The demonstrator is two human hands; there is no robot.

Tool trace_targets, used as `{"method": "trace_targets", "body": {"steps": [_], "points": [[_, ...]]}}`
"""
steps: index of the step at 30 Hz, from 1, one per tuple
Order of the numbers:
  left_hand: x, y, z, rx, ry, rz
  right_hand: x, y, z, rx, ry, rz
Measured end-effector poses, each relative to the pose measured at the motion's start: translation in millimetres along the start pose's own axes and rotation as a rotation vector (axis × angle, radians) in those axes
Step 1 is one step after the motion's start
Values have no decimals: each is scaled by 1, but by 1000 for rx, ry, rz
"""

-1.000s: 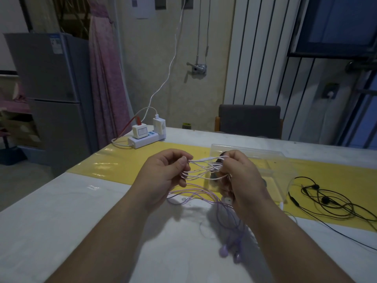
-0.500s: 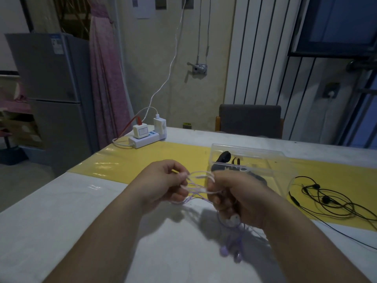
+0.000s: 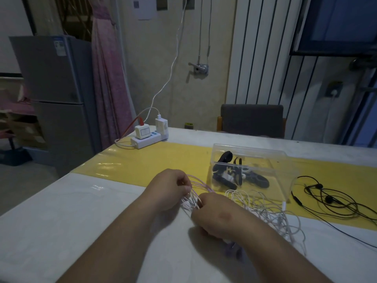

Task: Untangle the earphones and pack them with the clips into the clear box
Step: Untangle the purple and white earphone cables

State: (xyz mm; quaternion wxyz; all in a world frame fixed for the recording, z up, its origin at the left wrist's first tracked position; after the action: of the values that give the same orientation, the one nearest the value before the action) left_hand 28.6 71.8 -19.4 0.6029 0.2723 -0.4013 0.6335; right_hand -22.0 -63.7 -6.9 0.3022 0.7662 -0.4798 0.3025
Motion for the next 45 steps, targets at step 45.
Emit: {"method": "trace_targets", "body": {"steps": [45], "points": [[-13, -13, 3, -108, -83, 129, 20, -4, 9, -19, 179, 199]]}}
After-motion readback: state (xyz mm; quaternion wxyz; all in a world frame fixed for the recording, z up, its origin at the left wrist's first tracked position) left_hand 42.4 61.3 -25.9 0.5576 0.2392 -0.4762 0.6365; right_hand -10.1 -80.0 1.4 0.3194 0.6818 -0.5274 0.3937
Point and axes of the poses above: each hand's wrist, its own y-axis away from the middle knuckle, its own x-axis out of the back of the hand, z = x × y, the point moved 5 cm from there along -y, towards the middle knuckle, and after that the axes turned 12 degrees about -y, right-handed, at the moved point
